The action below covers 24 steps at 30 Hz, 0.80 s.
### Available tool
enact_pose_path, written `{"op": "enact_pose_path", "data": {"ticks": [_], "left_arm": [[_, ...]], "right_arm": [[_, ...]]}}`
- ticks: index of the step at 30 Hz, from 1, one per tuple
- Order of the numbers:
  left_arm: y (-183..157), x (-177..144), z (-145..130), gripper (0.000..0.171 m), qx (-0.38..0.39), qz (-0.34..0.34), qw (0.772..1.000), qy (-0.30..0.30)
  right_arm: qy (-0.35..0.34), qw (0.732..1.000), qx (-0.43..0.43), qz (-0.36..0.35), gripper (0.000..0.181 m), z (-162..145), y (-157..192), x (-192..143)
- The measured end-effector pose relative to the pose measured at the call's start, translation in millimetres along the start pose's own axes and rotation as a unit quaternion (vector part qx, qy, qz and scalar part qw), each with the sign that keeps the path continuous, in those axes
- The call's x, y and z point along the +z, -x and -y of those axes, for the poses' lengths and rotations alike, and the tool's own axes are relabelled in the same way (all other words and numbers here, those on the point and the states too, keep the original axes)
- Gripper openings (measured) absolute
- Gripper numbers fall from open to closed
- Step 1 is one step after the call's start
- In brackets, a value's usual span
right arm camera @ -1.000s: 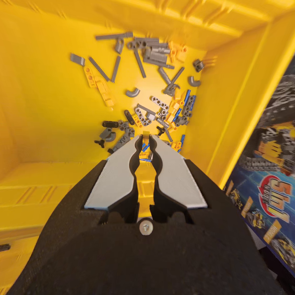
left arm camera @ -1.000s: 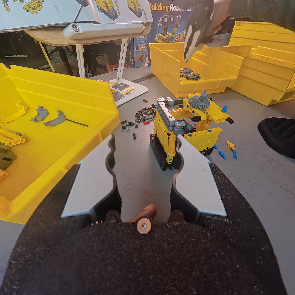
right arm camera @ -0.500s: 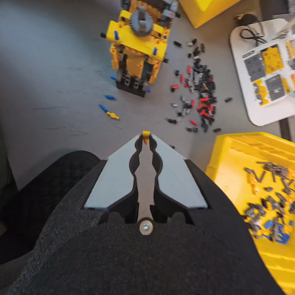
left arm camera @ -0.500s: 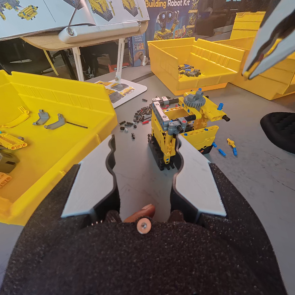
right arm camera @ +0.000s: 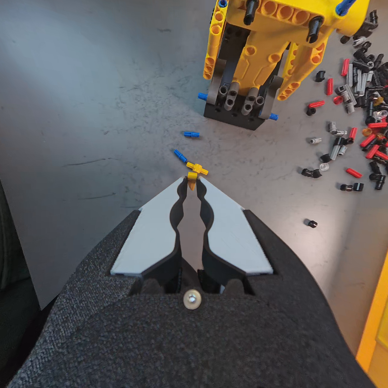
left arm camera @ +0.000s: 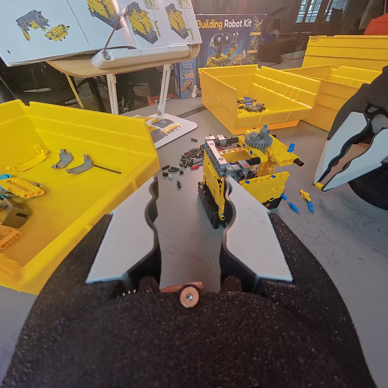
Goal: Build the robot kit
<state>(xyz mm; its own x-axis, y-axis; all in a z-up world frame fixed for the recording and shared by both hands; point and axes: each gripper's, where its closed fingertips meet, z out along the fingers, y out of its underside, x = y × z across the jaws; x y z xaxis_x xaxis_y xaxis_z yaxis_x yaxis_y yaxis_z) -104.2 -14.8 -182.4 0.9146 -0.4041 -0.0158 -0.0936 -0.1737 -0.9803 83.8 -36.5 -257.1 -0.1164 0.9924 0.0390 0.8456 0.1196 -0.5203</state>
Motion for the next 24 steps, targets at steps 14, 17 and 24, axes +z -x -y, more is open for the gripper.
{"op": "enact_pose_path", "data": {"ticks": [14, 17, 24], "left_arm": [[1.3, 2.1, -4.3, 0.063, 0.008, 0.007, 1.0, 0.011], [2.6, 2.1, -4.3, 0.063, 0.003, 0.009, 1.0, 0.011], [5.6, 2.6, -5.2, 0.063, -0.01, 0.008, 1.0, 0.013]], "right_arm": [[0.003, 1.0, -0.021, -0.007, 0.007, -5.8, -0.4, 15.8], [-0.005, 1.0, -0.023, -0.001, 0.01, -5.8, -2.0, 15.7], [-0.105, 0.993, 0.01, 0.044, 0.016, 20.2, -4.2, -5.4]]}}
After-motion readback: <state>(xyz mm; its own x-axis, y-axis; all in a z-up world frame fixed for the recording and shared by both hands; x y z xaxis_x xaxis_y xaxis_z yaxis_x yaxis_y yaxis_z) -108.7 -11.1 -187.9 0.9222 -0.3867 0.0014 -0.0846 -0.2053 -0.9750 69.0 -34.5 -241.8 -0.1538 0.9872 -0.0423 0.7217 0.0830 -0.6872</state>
